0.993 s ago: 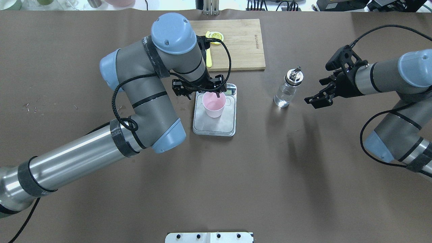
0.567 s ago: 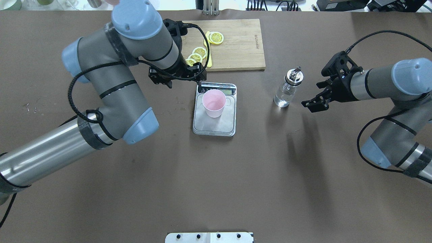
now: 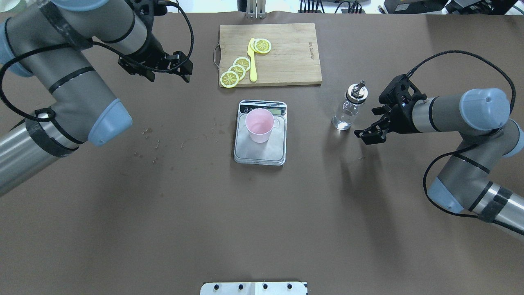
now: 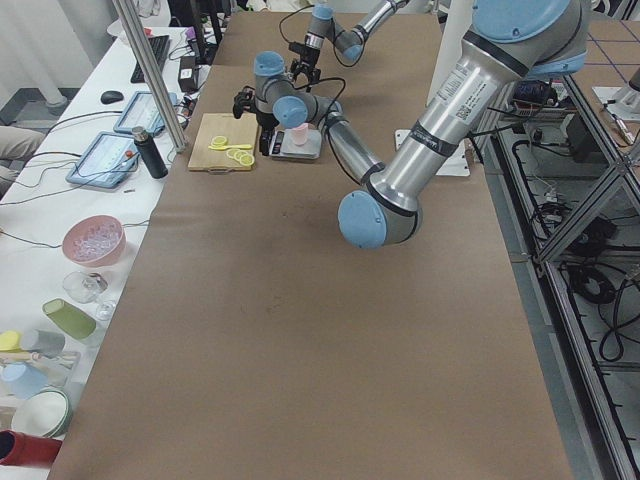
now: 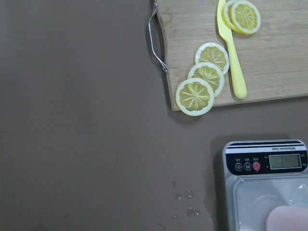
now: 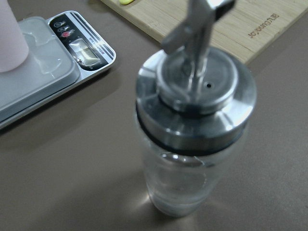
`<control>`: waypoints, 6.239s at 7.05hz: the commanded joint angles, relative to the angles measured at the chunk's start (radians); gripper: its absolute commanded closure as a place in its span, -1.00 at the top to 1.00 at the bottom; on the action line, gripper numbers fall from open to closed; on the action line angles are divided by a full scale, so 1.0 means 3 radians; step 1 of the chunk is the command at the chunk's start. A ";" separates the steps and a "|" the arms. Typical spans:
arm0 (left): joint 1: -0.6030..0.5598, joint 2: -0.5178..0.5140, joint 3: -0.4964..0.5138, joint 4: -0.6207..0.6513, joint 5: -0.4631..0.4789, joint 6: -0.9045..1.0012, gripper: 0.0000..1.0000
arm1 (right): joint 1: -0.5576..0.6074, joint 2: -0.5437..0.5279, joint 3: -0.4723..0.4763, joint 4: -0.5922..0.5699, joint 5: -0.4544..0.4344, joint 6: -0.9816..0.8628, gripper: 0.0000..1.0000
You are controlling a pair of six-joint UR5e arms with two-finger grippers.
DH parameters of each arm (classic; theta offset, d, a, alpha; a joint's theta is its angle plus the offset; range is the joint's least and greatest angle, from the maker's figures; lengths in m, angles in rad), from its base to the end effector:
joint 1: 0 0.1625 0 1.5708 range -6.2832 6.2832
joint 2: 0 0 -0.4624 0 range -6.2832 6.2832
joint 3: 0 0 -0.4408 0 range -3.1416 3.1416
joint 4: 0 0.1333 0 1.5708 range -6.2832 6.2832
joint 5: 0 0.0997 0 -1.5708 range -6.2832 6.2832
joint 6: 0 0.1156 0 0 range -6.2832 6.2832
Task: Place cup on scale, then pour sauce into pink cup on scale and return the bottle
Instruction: 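Withdraw the left arm while the right gripper grasps the glass sauce dispenser, then lift the sauce dispenser with the right gripper and carry it toward the pink cup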
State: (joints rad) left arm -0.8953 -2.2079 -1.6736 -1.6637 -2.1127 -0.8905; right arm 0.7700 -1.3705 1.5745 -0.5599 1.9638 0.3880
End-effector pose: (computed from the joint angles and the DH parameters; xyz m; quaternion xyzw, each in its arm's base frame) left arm 0.4058 -0.6243 0.2299 0.1036 0.4484 0.0131 0.8877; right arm -0.4108 -0.5223 0.4701 0.3740 -0.4463 -0.2741 0.7654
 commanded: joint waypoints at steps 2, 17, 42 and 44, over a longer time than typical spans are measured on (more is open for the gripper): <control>-0.0292 0.0333 -0.0107 0.0008 0.0001 0.0619 0.94 | -0.0010 0.0068 -0.0012 0.0010 -0.0077 0.0005 1.00; -0.0528 0.0651 -0.0261 -0.0002 0.0053 0.1020 0.94 | -0.0102 0.0258 -0.0161 0.0036 -0.0374 0.0097 1.00; -0.1756 0.1822 0.0619 -0.1367 -0.0765 0.2048 0.94 | -0.0352 0.1014 0.1056 -0.3382 -0.1181 -0.0137 -1.00; -0.1822 0.1832 0.0665 -0.1367 -0.0857 0.2089 0.94 | -0.0490 0.1188 0.1072 -0.3732 -0.1472 -0.0245 -1.00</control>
State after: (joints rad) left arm -1.4321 -1.6601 -1.4831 -2.0742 -2.3563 -0.2734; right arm 0.6476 -1.0462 1.8894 -1.6115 1.5762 0.3389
